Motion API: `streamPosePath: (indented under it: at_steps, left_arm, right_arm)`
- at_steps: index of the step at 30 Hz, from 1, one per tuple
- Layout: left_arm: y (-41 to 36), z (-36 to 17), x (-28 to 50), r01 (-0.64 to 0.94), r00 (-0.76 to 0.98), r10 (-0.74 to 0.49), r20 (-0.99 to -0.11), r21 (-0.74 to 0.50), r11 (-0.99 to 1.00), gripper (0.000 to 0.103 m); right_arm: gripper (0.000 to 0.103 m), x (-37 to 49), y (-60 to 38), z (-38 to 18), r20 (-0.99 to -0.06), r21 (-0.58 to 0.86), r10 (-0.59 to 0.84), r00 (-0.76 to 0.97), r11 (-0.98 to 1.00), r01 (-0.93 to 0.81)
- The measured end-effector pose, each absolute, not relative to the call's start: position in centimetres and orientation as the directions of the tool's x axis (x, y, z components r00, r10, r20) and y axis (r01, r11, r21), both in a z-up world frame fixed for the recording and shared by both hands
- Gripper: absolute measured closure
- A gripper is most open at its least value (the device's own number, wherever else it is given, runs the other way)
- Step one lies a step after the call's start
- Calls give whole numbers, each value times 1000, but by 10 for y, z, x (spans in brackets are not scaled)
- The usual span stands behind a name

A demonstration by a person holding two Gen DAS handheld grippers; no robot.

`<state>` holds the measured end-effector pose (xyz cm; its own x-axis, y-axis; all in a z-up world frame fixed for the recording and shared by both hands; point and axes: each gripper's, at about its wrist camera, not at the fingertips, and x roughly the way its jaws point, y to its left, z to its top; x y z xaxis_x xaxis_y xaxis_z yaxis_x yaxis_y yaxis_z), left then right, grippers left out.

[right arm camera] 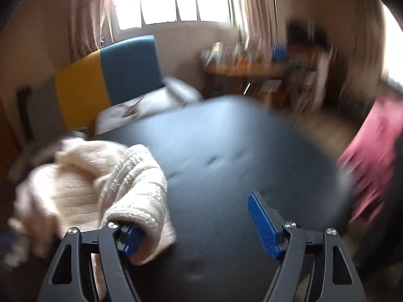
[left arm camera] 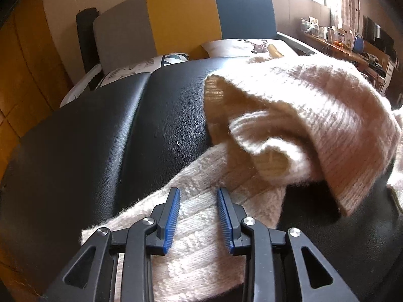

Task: Fold clothes

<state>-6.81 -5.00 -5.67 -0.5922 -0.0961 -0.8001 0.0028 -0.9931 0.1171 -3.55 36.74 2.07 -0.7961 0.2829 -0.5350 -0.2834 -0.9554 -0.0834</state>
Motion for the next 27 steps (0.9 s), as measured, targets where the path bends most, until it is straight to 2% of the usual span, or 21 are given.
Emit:
streamPosePath:
  at_steps: [1,2,6,9,11,14,16,19,20,23,25,26,27]
  left_arm:
    - [-52,-54,-69,12,-590,-89,-803,102,-995,73]
    - [-54,-50,-71,23,-588,-83,-805,85,-996,73]
    - [-65,-39,-80,40,-592,-46,-805,28,-999,73]
    - [-74,-40,-88,35,-567,-23,-823,4,-999,73]
    - [-75,-40,-93,10,-557,2,-830,-9,-1000,73]
    - [-65,-44,-100,-69,-563,-10,-826,60,-996,73]
    - [-58,-52,-107,-112,-552,-39,-833,120,-986,73]
    - [-56,-57,-108,-129,-565,-50,-824,148,-981,70]
    - [-57,-57,-107,-125,-572,-50,-819,147,-981,69]
    - [-62,-60,-101,-86,-599,-36,-800,109,-990,66]
    - [-69,-62,-99,-49,-608,-18,-793,60,-997,63]
    - [-72,-62,-99,-38,-608,-10,-794,42,-998,59]
    - [-75,-62,-99,-29,-606,-2,-795,24,-999,57]
  right_arm:
    - [16,-31,354,27,-480,-174,335,-811,-942,-287]
    - [0,-31,347,32,-460,-206,346,-817,-937,-281]
    - [3,-36,334,45,-439,-234,357,-824,-931,-279]
    - [9,-45,357,48,-512,-124,375,-773,-923,-365]
    - [15,-52,364,46,-565,-72,318,-761,-938,-339]
    - [14,-62,373,42,-635,5,218,-741,-958,-286]
    - [7,-69,380,39,-675,58,149,-723,-966,-253]
    - [20,-80,389,35,-725,142,41,-687,-968,-207]
    - [21,-78,392,35,-725,166,23,-688,-964,-207]
    - [20,-62,389,42,-673,104,108,-732,-966,-239]
    - [16,-48,385,49,-628,62,174,-759,-961,-271]
    - [10,-41,384,52,-601,34,217,-769,-955,-296]
    - [8,-32,382,58,-557,-1,281,-782,-941,-338]
